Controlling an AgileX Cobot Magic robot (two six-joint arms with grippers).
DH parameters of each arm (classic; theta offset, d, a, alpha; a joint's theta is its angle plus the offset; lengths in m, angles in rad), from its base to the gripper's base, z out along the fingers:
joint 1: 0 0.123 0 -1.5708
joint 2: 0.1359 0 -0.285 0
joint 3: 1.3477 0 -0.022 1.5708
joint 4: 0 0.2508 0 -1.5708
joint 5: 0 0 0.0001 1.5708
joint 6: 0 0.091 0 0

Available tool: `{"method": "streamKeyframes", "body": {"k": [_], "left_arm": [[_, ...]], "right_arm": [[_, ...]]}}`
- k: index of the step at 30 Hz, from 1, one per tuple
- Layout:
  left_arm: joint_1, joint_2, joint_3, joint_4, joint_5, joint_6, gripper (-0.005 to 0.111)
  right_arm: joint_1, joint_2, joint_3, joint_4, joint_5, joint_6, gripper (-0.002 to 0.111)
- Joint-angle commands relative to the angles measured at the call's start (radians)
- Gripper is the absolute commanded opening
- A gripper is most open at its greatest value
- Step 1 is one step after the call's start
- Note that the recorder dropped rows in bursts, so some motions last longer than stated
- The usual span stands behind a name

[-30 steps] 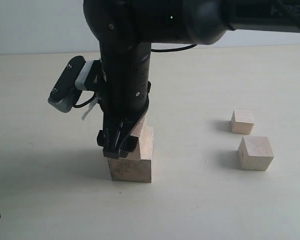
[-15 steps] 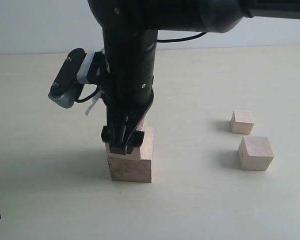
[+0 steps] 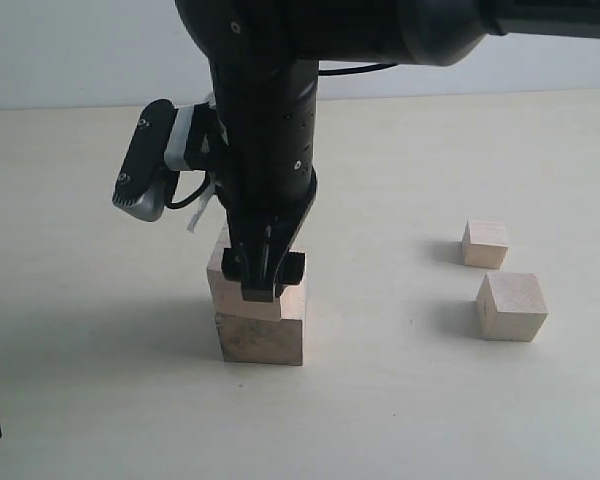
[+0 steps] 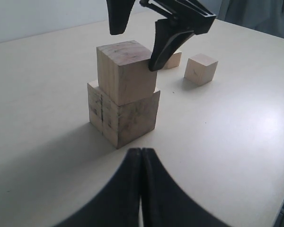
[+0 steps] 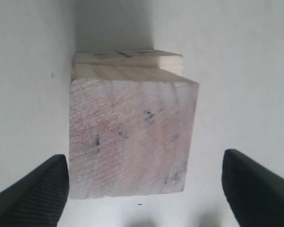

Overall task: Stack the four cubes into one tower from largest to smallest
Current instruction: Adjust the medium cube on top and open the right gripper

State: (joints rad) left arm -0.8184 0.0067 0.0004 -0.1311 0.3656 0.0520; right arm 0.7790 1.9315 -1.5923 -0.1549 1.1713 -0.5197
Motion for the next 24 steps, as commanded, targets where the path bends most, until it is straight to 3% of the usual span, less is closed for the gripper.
{"method": "streamKeyframes", "body": {"k": [1,24], "left_arm": [[0.002,-0.007,0.000,-0.004,-0.009,0.001,0.000],[0.002,-0.007,0.000,-0.004,-0.009,-0.001,0.000]], "right_arm": [[0.001,-0.010,0.000,-0.021,-0.019,-0.018,0.082],[0.001,-0.010,0.000,0.017,-0.010,-0.013,0.082]]}}
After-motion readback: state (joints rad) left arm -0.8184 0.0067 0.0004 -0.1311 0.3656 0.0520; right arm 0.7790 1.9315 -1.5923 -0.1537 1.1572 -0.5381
